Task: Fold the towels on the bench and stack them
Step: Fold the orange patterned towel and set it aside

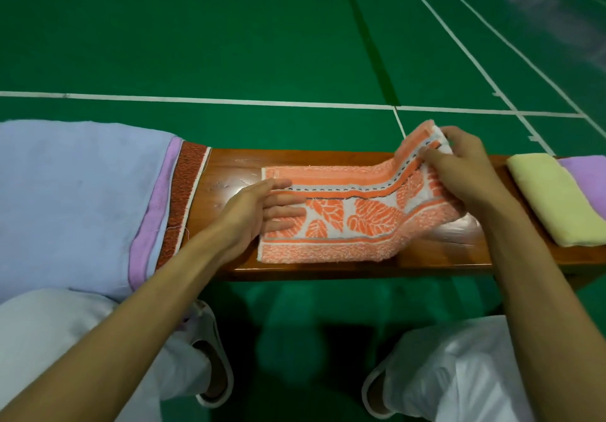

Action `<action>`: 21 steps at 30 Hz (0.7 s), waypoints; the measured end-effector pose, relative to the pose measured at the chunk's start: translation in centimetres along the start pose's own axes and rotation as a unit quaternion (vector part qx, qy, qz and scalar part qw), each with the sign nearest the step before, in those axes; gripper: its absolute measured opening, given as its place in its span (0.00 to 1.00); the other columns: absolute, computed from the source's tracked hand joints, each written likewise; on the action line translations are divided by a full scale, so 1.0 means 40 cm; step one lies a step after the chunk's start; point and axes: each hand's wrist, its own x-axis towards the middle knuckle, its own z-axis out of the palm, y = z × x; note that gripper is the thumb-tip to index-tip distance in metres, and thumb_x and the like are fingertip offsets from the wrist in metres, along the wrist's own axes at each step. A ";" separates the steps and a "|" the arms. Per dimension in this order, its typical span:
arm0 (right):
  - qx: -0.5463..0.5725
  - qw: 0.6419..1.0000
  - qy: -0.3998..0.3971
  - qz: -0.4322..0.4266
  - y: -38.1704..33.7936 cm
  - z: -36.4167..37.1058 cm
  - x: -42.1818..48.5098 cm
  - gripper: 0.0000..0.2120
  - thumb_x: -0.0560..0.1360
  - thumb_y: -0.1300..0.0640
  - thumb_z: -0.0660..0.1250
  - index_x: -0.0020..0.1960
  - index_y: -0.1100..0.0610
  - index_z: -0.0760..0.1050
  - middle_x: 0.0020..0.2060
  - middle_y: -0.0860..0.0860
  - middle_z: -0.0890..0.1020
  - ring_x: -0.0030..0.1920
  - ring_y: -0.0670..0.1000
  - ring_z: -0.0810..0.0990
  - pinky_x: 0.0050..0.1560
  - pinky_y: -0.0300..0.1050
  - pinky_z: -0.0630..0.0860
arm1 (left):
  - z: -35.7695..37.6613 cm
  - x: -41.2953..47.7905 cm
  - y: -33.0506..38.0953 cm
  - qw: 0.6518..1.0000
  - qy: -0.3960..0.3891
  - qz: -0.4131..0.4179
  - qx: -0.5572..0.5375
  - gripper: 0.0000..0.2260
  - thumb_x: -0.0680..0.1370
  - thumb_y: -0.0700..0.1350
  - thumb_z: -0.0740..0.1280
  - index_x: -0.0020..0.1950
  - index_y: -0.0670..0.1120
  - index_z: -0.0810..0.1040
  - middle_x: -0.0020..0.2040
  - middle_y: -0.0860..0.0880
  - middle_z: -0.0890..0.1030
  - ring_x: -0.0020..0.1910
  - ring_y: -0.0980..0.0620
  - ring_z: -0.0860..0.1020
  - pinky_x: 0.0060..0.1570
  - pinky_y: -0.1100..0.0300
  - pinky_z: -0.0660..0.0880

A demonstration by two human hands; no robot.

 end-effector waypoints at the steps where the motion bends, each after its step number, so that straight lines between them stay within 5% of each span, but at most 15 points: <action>1: 0.004 1.000 0.008 -0.014 -0.025 0.028 -0.009 0.07 0.82 0.61 0.64 0.59 0.54 0.76 0.47 0.54 0.84 0.44 0.52 0.85 0.47 0.56 0.84 | 0.001 0.002 0.002 1.000 -0.004 -0.004 0.003 0.20 0.88 0.53 0.51 0.72 0.45 0.74 0.59 0.44 0.86 0.57 0.45 0.85 0.53 0.54 0.82; 3: 0.004 0.998 -0.014 -0.061 -0.074 0.095 -0.036 0.10 0.81 0.58 0.67 0.61 0.53 0.76 0.47 0.51 0.84 0.41 0.49 0.85 0.41 0.54 0.84 | 0.008 0.006 0.008 1.000 -0.008 -0.007 0.021 0.24 0.87 0.58 0.50 0.71 0.46 0.74 0.59 0.45 0.86 0.57 0.45 0.85 0.52 0.55 0.81; 5: 0.040 0.987 -0.130 -0.084 -0.119 0.159 -0.066 0.23 0.78 0.55 0.72 0.72 0.51 0.71 0.53 0.51 0.84 0.41 0.46 0.86 0.37 0.44 0.81 | 0.017 0.011 0.011 1.000 -0.008 -0.017 0.005 0.27 0.85 0.64 0.51 0.70 0.46 0.75 0.60 0.42 0.85 0.58 0.43 0.83 0.50 0.55 0.81; 7: 0.109 0.964 -0.225 -0.091 -0.144 0.203 -0.086 0.29 0.79 0.55 0.72 0.77 0.49 0.65 0.61 0.53 0.82 0.41 0.54 0.87 0.36 0.42 0.79 | 0.018 0.012 0.011 0.998 0.006 -0.043 -0.034 0.28 0.80 0.68 0.58 0.67 0.48 0.77 0.60 0.41 0.85 0.61 0.41 0.82 0.55 0.51 0.80; 10: 0.136 0.978 -0.122 -0.101 -0.114 0.207 -0.067 0.19 0.81 0.56 0.69 0.70 0.50 0.72 0.57 0.52 0.84 0.36 0.57 0.86 0.34 0.46 0.80 | 0.007 0.011 0.008 0.998 0.026 -0.050 -0.023 0.20 0.79 0.58 0.69 0.65 0.46 0.79 0.58 0.44 0.86 0.60 0.42 0.83 0.62 0.47 0.77; 13: -0.032 0.999 -0.010 0.006 -0.018 0.187 -0.031 0.21 0.74 0.43 0.69 0.64 0.48 0.74 0.51 0.49 0.85 0.45 0.55 0.86 0.49 0.59 0.83 | 0.011 0.010 0.003 0.997 0.072 -0.036 0.021 0.10 0.80 0.41 0.71 0.61 0.44 0.79 0.57 0.42 0.85 0.56 0.42 0.84 0.59 0.46 0.80; 16: -0.060 0.987 -0.081 0.124 0.055 0.188 -0.032 0.21 0.75 0.43 0.73 0.60 0.56 0.75 0.52 0.54 0.83 0.51 0.56 0.84 0.52 0.59 0.83 | 0.029 0.003 0.011 0.995 0.089 -0.031 0.016 0.07 0.81 0.37 0.68 0.56 0.48 0.77 0.56 0.44 0.84 0.55 0.44 0.83 0.53 0.51 0.80; 21: -0.015 0.988 -0.106 0.110 0.057 0.229 -0.048 0.13 0.75 0.51 0.77 0.44 0.60 0.80 0.45 0.56 0.85 0.48 0.58 0.85 0.45 0.60 0.84 | 0.029 0.002 0.011 0.994 0.101 -0.025 0.027 0.09 0.85 0.39 0.64 0.65 0.45 0.74 0.54 0.45 0.84 0.50 0.47 0.84 0.48 0.53 0.81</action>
